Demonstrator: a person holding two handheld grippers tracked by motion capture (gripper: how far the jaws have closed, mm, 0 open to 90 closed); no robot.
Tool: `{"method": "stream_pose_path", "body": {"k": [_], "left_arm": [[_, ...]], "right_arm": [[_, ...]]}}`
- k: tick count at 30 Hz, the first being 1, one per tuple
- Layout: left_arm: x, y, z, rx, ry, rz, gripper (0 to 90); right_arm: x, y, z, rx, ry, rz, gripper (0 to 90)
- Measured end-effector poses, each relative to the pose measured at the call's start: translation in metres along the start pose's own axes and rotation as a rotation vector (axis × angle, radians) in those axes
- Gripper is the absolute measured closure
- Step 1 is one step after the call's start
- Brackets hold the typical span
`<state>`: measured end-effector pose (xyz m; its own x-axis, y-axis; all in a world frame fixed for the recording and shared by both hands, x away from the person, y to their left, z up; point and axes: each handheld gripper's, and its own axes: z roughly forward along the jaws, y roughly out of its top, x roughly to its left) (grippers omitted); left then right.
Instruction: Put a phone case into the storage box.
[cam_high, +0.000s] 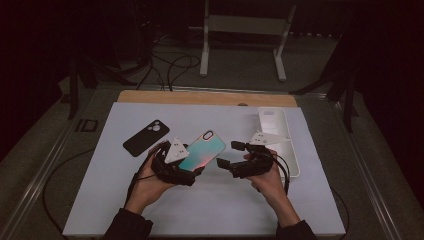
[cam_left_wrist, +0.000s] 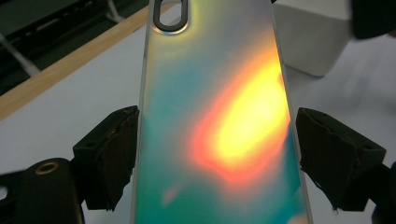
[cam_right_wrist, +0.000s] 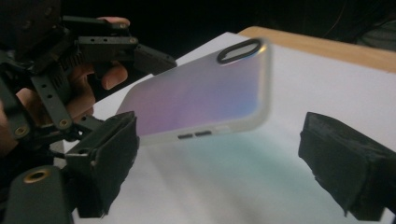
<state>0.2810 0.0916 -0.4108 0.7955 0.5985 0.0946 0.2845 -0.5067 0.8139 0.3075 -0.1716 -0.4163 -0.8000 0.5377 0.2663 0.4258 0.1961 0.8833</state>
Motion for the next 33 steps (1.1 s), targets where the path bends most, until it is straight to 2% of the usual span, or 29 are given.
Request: {"method": "stream_pose_path", "body": {"k": [3,10,12,17,19,20,22,24,25,26,27,29,33], "left_arm": [[-0.004,0.003,0.002,-0.014,-0.012,0.01,16.7],[-0.012,0.006,0.008,-0.034,-0.026,0.024,16.7],[-0.014,0.006,0.01,-0.028,-0.022,0.032,16.7],[-0.02,0.006,0.015,-0.021,-0.036,0.041,16.7],[-0.022,0.006,0.018,-0.015,-0.029,0.044,16.7],[-0.022,0.006,0.018,-0.009,-0.026,0.046,16.7],[-0.022,0.005,0.02,-0.001,-0.022,0.052,16.7],[-0.023,0.005,0.021,0.009,-0.006,0.061,16.5],[-0.023,0.005,0.022,0.012,0.0,0.057,16.5],[-0.021,0.004,0.022,0.011,-0.013,0.047,23.5],[-0.02,0.003,0.022,0.006,-0.027,0.04,23.0],[-0.019,0.001,0.022,0.009,-0.03,0.03,20.0],[-0.014,-0.003,0.02,-0.002,-0.06,-0.007,19.1]], "right_arm": [[-0.001,0.0,0.004,0.016,0.028,0.029,20.4],[0.0,0.001,0.008,0.023,0.054,0.113,47.3],[0.0,0.002,0.009,0.021,0.047,0.124,50.6],[0.003,0.004,0.01,0.012,0.084,0.144,69.1],[0.005,0.005,0.011,0.007,0.099,0.148,75.9],[0.006,0.005,0.011,0.011,0.104,0.148,76.6],[0.009,0.006,0.012,0.026,0.083,0.135,77.5],[0.01,0.005,0.013,0.036,0.074,0.143,79.0],[0.01,0.005,0.014,0.035,0.074,0.149,83.9],[0.011,0.004,0.014,0.03,0.075,0.151,85.5],[0.012,0.004,0.014,0.029,0.044,0.129,86.2],[0.013,0.005,0.014,0.027,0.058,0.131,86.5],[0.015,0.006,0.013,0.033,0.044,0.106,86.6]]}}
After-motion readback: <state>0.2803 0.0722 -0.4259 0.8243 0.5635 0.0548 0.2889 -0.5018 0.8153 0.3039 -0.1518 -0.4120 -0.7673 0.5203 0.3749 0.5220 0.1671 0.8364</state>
